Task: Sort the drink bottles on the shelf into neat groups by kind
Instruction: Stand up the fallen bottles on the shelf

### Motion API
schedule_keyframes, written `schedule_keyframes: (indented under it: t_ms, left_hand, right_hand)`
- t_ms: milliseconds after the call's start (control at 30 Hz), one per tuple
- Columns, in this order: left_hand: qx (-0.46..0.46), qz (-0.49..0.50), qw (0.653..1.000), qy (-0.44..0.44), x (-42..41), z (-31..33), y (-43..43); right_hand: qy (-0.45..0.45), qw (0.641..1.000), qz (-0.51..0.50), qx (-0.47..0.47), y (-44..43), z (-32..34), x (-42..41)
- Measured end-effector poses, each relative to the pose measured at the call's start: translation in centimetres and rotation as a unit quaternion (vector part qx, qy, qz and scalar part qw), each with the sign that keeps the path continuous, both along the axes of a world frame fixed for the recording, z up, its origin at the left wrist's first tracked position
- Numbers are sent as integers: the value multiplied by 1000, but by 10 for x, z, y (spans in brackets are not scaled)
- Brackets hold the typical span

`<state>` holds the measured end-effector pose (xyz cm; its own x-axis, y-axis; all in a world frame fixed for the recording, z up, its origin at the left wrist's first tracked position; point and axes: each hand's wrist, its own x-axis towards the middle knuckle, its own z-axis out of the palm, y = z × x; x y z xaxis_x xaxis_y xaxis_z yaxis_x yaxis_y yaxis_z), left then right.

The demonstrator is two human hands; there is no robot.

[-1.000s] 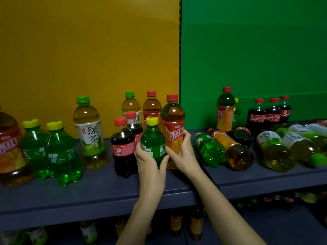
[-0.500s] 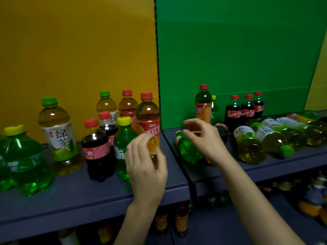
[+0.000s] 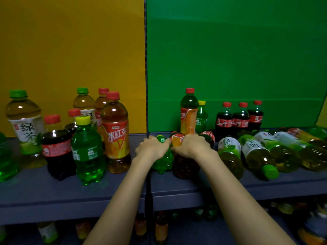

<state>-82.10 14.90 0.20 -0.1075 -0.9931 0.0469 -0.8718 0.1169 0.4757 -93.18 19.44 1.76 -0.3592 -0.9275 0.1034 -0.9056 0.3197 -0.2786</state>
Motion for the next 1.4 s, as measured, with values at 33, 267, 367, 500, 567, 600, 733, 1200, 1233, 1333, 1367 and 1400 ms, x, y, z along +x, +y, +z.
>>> schedule_keyframes:
  t_ms: [33, 267, 367, 500, 567, 600, 733, 1200, 1233, 1333, 1367, 1400]
  left_hand:
    - [26, 6, 1000, 4, -2, 0, -3]
    - [96, -39, 994, 21, -3, 2, -10]
    - [90, -37, 994, 55, -1, -3, -11]
    - [46, -15, 995, 89, 1, -11, -9]
    - [-11, -2, 994, 112, 2, -15, -3]
    - [-41, -1, 992, 123, 3, -17, 0]
    - [-121, -36, 976, 177, 4, -20, 13]
    - [-190, -77, 944, 260, 7, -30, 21]
    - [-190, -78, 943, 262, 7, -30, 21]
    - [-185, -76, 942, 269, 8, -31, 21]
    - [-182, -76, 942, 270, 9, -31, 21]
    - [-180, -75, 942, 271, 10, -31, 21]
  right_hand:
    - [-1, 1000, -3, 19, -3, 1, -1]
    - [-42, 996, 9, 84, -15, -8, -12]
    - [-77, 995, 21, 55, -11, -11, -17]
    - [-118, 993, 27, 12, -1, -13, -21]
    - [-135, 990, 19, -27, 5, -16, -20]
    - [-140, 988, 19, -56, 9, -19, -19]
    - [-196, 959, 58, -197, 21, -33, -13]
    - [-283, 885, 114, -353, 32, -64, 10]
    - [-282, 885, 114, -352, 31, -65, 10]
    - [-293, 884, 112, -346, 30, -64, 13]
    - [-295, 885, 112, -343, 32, -64, 13]
    - [-295, 886, 110, -339, 33, -62, 14]
